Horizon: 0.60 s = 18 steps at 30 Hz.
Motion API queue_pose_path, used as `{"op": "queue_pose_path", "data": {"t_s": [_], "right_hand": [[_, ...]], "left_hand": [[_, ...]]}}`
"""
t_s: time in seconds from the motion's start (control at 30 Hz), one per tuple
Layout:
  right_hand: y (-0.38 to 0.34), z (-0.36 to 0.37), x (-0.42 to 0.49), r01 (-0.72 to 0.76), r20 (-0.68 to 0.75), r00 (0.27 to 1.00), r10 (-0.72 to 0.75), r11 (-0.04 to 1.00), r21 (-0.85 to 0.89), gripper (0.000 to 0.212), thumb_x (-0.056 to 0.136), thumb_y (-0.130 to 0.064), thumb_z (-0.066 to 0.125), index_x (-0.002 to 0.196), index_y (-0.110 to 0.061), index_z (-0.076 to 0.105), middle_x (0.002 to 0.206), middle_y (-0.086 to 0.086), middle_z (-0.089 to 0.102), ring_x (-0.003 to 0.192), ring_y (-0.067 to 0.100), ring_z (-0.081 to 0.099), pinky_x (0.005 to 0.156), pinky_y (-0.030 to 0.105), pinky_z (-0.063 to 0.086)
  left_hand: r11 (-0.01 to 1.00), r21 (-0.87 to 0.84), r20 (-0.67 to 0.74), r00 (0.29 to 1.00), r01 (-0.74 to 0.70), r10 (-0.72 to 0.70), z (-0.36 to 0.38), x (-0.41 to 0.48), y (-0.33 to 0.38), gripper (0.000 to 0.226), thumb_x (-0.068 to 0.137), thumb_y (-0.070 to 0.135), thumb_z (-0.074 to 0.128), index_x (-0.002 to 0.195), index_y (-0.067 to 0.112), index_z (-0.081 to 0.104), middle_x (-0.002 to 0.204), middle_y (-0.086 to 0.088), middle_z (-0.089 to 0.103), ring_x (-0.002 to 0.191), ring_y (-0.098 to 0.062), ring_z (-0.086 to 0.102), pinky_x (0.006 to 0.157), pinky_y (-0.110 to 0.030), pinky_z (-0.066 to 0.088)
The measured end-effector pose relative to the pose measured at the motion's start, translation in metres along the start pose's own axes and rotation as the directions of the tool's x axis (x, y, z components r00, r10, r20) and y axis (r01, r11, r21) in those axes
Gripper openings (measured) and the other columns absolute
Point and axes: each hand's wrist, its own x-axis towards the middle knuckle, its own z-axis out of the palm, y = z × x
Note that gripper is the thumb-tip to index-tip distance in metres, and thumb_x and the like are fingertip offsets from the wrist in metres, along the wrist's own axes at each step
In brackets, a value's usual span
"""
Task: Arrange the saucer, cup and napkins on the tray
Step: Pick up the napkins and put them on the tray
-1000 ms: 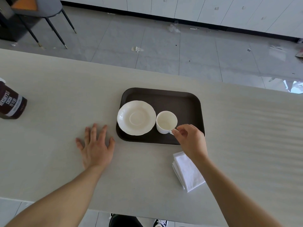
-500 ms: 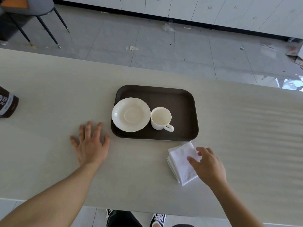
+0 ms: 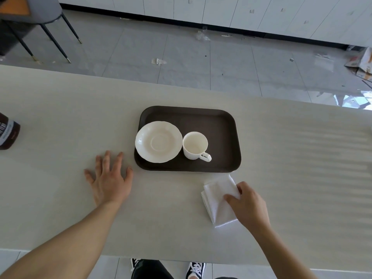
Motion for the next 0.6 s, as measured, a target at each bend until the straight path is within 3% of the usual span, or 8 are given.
{"op": "queue_pose_path", "data": {"t_s": [0.1, 0.2, 0.37, 0.5, 0.6], "right_hand": [[0.0, -0.012, -0.003, -0.006, -0.106, 0.994, 0.032, 0.972, 0.235, 0.027, 0.078, -0.027, 0.077, 0.069, -0.022, 0.053, 0.057, -0.006, 0.058, 0.053, 0.013, 0.053, 0.046, 0.028, 0.038], [-0.006, -0.027, 0.005, -0.004, -0.187, 0.977, 0.097, 0.897, 0.442, 0.023, 0.079, -0.026, 0.079, 0.072, -0.022, 0.057, 0.063, -0.002, 0.063, 0.057, 0.019, 0.057, 0.051, 0.034, 0.044], [-0.022, -0.044, 0.04, -0.004, -0.279, 0.938, 0.206, 0.811, 0.585, 0.017, 0.08, -0.029, 0.074, 0.076, -0.025, 0.058, 0.073, -0.003, 0.065, 0.064, 0.018, 0.06, 0.055, 0.032, 0.049], [-0.039, -0.044, 0.072, -0.037, -0.242, 0.928, 0.285, 0.714, 0.699, 0.015, 0.082, -0.022, 0.071, 0.077, -0.021, 0.057, 0.075, -0.003, 0.064, 0.067, 0.015, 0.058, 0.055, 0.029, 0.045], [-0.05, -0.038, 0.092, -0.113, -0.142, 0.925, 0.354, 0.61, 0.784, 0.013, 0.084, -0.02, 0.071, 0.089, -0.014, 0.06, 0.083, -0.002, 0.063, 0.074, 0.015, 0.058, 0.055, 0.027, 0.044]], "left_hand": [[1.0, 0.0, -0.002, 1.0, -0.007, 0.007, 0.0, 0.0, 0.0, 0.063, 0.088, 0.058, 0.03, 0.146, 0.037, 0.036, 0.162, -0.002, 0.024, 0.152, -0.025, 0.01, 0.118, -0.061, 0.004], [1.0, 0.005, 0.003, 1.0, -0.008, 0.008, -0.001, -0.001, 0.0, 0.061, 0.09, 0.057, 0.033, 0.147, 0.036, 0.035, 0.163, -0.003, 0.024, 0.152, -0.025, 0.009, 0.119, -0.061, 0.004], [1.0, 0.009, 0.009, 1.0, -0.009, 0.009, -0.002, -0.002, 0.0, 0.058, 0.092, 0.052, 0.04, 0.148, 0.037, 0.034, 0.163, -0.003, 0.023, 0.152, -0.025, 0.008, 0.119, -0.061, 0.004], [1.0, 0.004, 0.004, 1.0, -0.016, 0.016, -0.003, -0.002, 0.001, 0.062, 0.089, 0.057, 0.031, 0.148, 0.038, 0.034, 0.162, -0.003, 0.023, 0.152, -0.025, 0.009, 0.119, -0.061, 0.004], [1.0, 0.001, -0.002, 1.0, -0.012, 0.012, -0.003, -0.003, 0.001, 0.064, 0.087, 0.058, 0.028, 0.147, 0.038, 0.034, 0.162, -0.003, 0.024, 0.152, -0.025, 0.01, 0.119, -0.061, 0.004]]}}
